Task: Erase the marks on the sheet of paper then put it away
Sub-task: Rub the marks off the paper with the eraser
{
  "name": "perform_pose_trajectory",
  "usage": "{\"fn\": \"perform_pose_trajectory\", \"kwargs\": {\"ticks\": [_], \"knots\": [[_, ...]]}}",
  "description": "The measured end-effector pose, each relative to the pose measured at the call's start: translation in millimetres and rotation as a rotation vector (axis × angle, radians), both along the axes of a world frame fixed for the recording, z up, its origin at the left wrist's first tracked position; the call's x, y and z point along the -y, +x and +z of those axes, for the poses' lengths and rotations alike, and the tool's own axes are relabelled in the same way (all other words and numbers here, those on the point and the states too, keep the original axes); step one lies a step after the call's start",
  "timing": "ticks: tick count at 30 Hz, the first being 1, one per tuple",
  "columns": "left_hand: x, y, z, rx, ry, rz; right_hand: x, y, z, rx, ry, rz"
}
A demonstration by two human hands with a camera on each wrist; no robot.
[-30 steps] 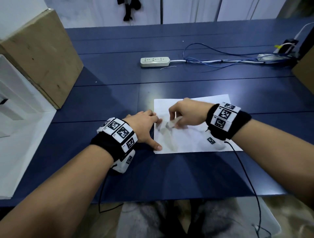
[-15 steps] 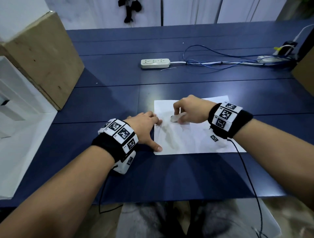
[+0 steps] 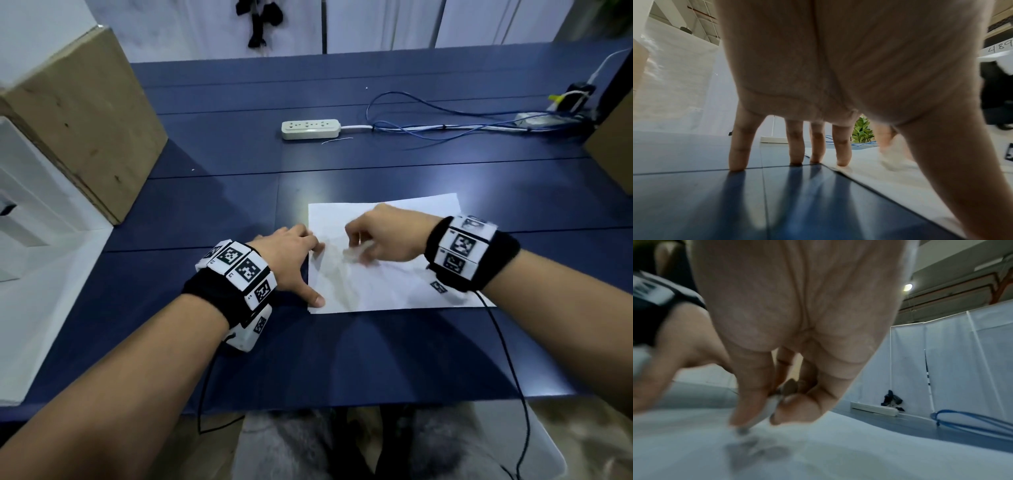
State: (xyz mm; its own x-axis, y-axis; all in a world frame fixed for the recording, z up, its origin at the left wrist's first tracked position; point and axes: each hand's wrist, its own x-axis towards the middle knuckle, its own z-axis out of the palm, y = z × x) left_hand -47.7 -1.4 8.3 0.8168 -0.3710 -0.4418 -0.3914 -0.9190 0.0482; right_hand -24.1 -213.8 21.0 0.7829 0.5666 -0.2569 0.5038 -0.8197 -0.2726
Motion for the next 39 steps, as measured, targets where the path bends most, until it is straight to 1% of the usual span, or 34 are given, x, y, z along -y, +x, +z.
{"fn": "perform_pose_trajectory", "kwargs": {"ticks": [2,3,4,6,9,10,12,13,15,17,19,22,24,26,28,30,32,35,36,37,38,39], "knots": [[0.3,0.5,-0.7,-0.001,0.000,-0.006,0.3,-18.1,-0.4,-0.157,0.002,0.113],[0.2,1.0,-1.4,-0.004,-0.002,-0.007,-0.6,-22.7,-0.4,-0.213,-0.003,0.140],[0.6,1.6,-1.5,-0.007,-0.007,-0.009,-1.1,-21.9,0.3,-0.219,-0.012,0.149],[2.1,2.9,-1.8,-0.012,-0.020,-0.012,-1.5,-9.6,-0.3,-0.136,-0.037,0.103],[3.6,4.7,-0.9,-0.010,-0.006,-0.020,-0.8,9.3,-0.8,-0.010,0.009,-0.092],[3.6,5.2,-0.8,-0.006,0.004,-0.023,-0.7,10.3,-2.1,0.025,0.014,-0.114],[3.4,5.8,-1.7,-0.002,0.008,-0.017,-0.4,1.1,-3.2,0.059,0.004,-0.044],[2.5,6.0,-2.5,0.000,0.000,-0.011,-0.7,-6.1,-3.2,0.028,-0.002,0.018],[2.8,6.4,-3.2,0.000,-0.006,-0.014,-0.7,-22.7,-1.0,-0.118,-0.023,0.130],[3.2,6.4,-2.3,-0.007,0.005,-0.024,-1.8,-27.7,0.4,-0.230,-0.044,0.182],[4.6,6.2,-0.2,-0.017,0.009,-0.026,-1.4,-16.7,-0.5,-0.189,-0.049,0.142],[5.1,5.3,4.1,-0.024,0.018,-0.025,3.6,11.4,0.7,-0.020,-0.021,-0.075],[5.8,5.1,4.8,-0.030,0.016,-0.030,11.1,17.9,-0.9,0.022,-0.018,-0.126],[6.1,4.4,4.5,-0.026,0.018,-0.033,14.6,8.7,-1.5,-0.024,-0.011,-0.057],[6.9,3.3,3.0,-0.005,0.006,-0.028,13.1,-6.8,-1.1,-0.131,-0.021,0.069],[8.9,2.6,1.8,0.015,-0.013,-0.028,10.5,-13.5,-1.0,-0.204,-0.028,0.123],[10.3,2.8,1.4,0.026,-0.015,-0.028,8.0,-3.6,-1.9,-0.128,-0.029,0.076],[10.8,2.2,1.8,0.023,-0.016,-0.014,7.8,15.8,-0.9,0.024,-0.004,-0.109],[10.4,1.9,0.9,0.023,-0.013,-0.014,8.6,17.1,-1.6,0.050,-0.006,-0.117],[10.3,1.6,0.2,0.023,-0.009,-0.014,9.3,14.4,-2.3,0.062,-0.005,-0.088],[9.5,1.4,0.0,0.023,-0.004,-0.010,8.7,8.0,-2.7,0.046,0.001,-0.031],[9.7,1.3,0.0,0.028,0.006,-0.013,8.6,-2.1,-2.8,-0.007,0.005,0.042]]}}
